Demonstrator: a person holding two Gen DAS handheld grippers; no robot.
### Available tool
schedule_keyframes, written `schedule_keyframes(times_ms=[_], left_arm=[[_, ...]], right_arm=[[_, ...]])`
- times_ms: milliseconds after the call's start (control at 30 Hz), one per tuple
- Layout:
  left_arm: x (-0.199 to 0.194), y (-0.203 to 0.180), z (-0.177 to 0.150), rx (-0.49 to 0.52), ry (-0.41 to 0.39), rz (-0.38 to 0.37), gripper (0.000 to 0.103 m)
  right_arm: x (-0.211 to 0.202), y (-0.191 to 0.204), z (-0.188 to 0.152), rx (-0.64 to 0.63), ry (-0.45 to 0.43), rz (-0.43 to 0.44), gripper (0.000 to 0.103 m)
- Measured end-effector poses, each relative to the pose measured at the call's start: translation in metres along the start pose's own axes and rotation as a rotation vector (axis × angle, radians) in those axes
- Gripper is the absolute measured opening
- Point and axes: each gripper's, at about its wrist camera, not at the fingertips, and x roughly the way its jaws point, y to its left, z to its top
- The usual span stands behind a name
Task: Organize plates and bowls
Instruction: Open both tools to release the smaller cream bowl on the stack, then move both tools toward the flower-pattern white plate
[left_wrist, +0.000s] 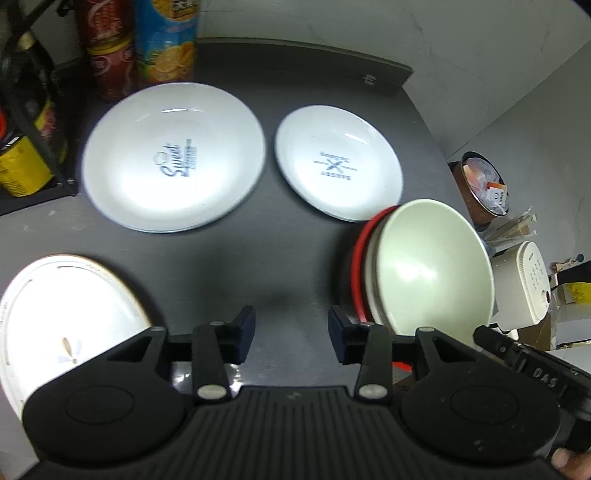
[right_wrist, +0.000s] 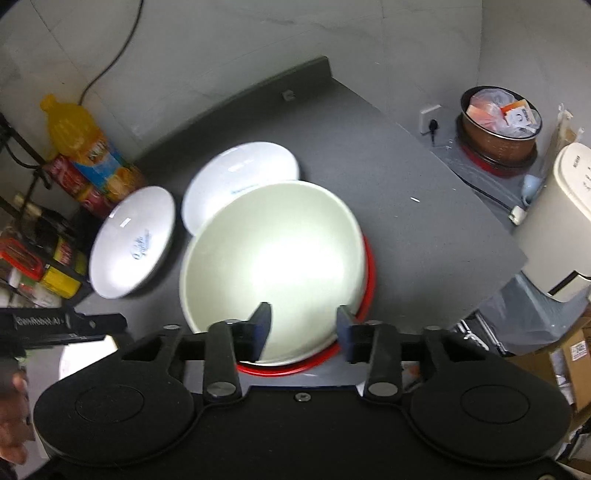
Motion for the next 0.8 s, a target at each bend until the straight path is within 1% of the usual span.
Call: schedule_keyframes(times_ms=[133, 167, 267, 400, 433, 533, 600, 667, 800], left_arm=[[-0.011, 0.017, -0.003, 0.003, -0.018, 0.025, 0.05], [-0.014, 0.021, -0.004, 0.004, -0.025, 0.03, 0.053], [-0.022, 0.034, -0.007, -0.002, -0.036, 0.037, 0.059], [-0.031, 0.054, -0.015, -0.016, -0.044, 0.048, 0.066], [-0.034, 0.058, -0.017, -0.016, -0.046, 0.052, 0.069], [-0.042, 0.07, -0.025, 0.005, -0.053, 0.056, 0.072], [-0.048, 0.078, -0.03, 0.012, -0.062, 0.057, 0.075], [-0.053, 0.086, -0.035, 0.007, -0.067, 0.067, 0.077], [-0.06, 0.105, -0.046, -0.003, -0.063, 0.078, 0.079]], right_arm=[[-0.005, 0.019, -0.001, -0.026, -0.021, 0.015, 0.052], [-0.005, 0.023, -0.001, -0.03, -0.019, 0.022, 0.055], [-0.003, 0.039, -0.003, -0.046, -0.007, 0.039, 0.058], [-0.001, 0.066, -0.007, -0.088, -0.001, 0.058, 0.068], [0.0, 0.073, -0.008, -0.102, -0.002, 0.059, 0.069], [0.0, 0.092, -0.012, -0.125, -0.002, 0.068, 0.074], [0.0, 0.104, -0.016, -0.143, 0.002, 0.082, 0.08], [0.0, 0.116, -0.02, -0.167, 0.004, 0.075, 0.085], [-0.001, 0.138, -0.031, -0.199, 0.009, 0.086, 0.09]])
